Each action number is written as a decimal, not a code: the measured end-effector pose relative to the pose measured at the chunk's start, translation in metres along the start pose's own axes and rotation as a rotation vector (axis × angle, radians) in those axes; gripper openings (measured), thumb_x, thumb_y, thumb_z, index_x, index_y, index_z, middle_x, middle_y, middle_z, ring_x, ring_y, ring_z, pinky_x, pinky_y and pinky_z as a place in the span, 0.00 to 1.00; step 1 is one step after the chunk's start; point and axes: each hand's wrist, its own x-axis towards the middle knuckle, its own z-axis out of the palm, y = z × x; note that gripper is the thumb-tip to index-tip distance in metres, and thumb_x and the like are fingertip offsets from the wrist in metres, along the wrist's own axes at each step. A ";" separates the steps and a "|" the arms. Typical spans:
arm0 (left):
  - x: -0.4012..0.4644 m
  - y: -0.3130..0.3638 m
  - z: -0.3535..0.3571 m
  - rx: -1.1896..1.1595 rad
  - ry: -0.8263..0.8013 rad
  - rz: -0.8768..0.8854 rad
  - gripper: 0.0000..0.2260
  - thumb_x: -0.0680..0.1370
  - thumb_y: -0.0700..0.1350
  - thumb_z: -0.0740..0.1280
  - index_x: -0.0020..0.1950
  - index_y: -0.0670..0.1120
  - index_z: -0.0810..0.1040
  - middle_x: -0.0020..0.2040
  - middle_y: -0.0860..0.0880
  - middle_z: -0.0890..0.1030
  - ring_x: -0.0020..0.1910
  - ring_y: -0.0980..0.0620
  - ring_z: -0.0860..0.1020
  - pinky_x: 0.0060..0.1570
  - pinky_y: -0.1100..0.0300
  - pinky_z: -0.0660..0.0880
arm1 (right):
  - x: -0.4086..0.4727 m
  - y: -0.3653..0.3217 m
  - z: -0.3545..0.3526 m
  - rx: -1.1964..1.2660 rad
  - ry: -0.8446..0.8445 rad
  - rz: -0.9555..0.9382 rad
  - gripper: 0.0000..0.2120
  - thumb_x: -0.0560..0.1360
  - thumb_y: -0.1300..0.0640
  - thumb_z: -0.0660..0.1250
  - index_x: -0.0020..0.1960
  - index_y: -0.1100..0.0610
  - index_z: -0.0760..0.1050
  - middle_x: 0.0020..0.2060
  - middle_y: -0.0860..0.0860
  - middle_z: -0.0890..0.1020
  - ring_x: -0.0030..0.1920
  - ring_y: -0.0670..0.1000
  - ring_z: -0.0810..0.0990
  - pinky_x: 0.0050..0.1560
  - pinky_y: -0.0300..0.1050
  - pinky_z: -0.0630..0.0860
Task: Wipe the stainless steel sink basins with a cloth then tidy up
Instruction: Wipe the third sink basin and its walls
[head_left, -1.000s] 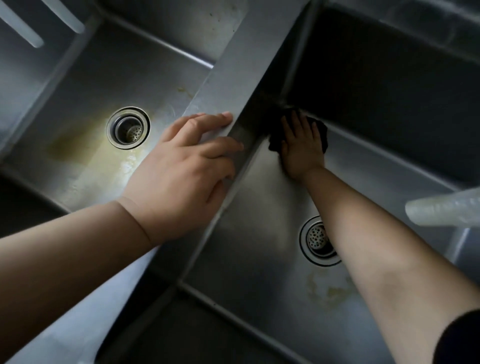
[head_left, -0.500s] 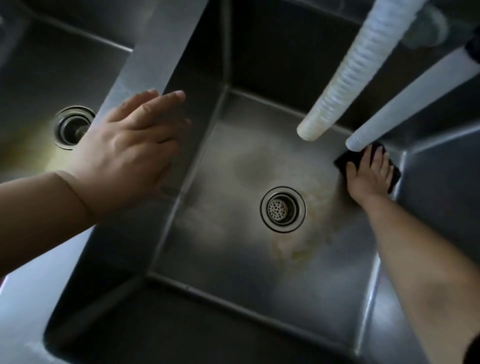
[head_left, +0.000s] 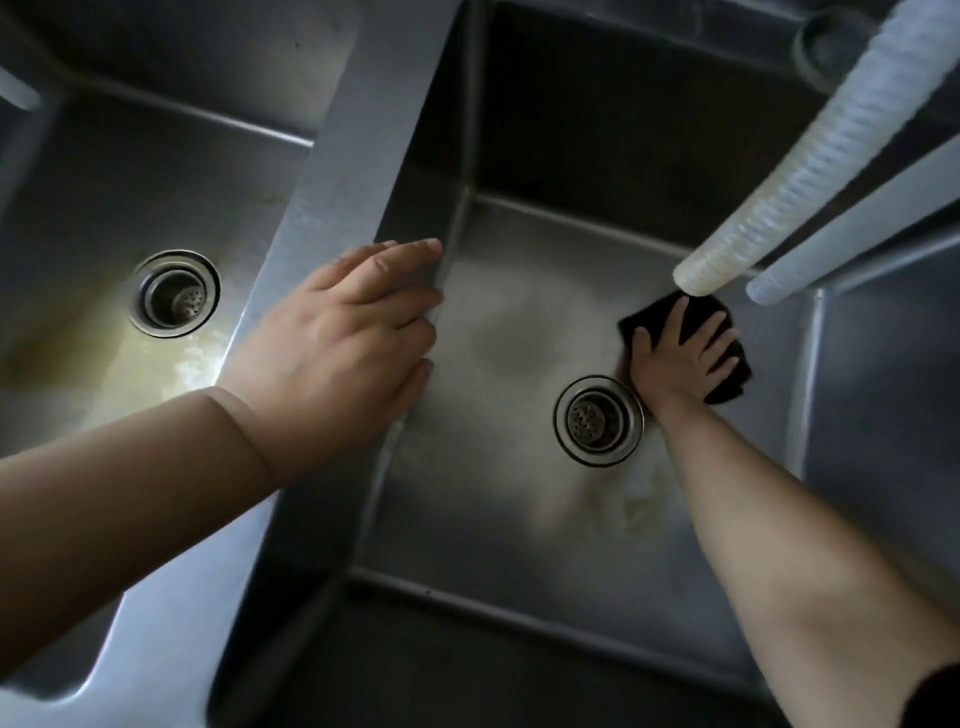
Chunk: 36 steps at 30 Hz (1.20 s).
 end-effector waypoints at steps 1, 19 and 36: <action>0.000 -0.001 0.001 -0.003 -0.001 -0.004 0.10 0.77 0.44 0.64 0.44 0.41 0.82 0.55 0.45 0.82 0.68 0.42 0.71 0.65 0.47 0.69 | -0.004 -0.014 0.003 -0.012 0.009 -0.023 0.33 0.78 0.38 0.50 0.77 0.47 0.39 0.76 0.60 0.39 0.75 0.62 0.36 0.71 0.62 0.35; -0.001 0.000 0.003 0.020 -0.002 0.016 0.09 0.77 0.40 0.63 0.44 0.41 0.82 0.50 0.44 0.83 0.64 0.42 0.74 0.64 0.52 0.67 | -0.102 -0.135 0.045 -0.173 -0.142 -0.791 0.30 0.80 0.44 0.52 0.77 0.45 0.42 0.77 0.55 0.41 0.75 0.57 0.36 0.70 0.54 0.29; 0.022 0.110 0.120 -0.036 -0.718 -0.272 0.21 0.75 0.45 0.55 0.69 0.47 0.67 0.70 0.47 0.67 0.69 0.47 0.65 0.62 0.54 0.66 | -0.005 0.138 -0.025 -0.208 -0.057 -0.276 0.32 0.79 0.43 0.54 0.77 0.47 0.42 0.77 0.53 0.40 0.76 0.54 0.37 0.72 0.50 0.33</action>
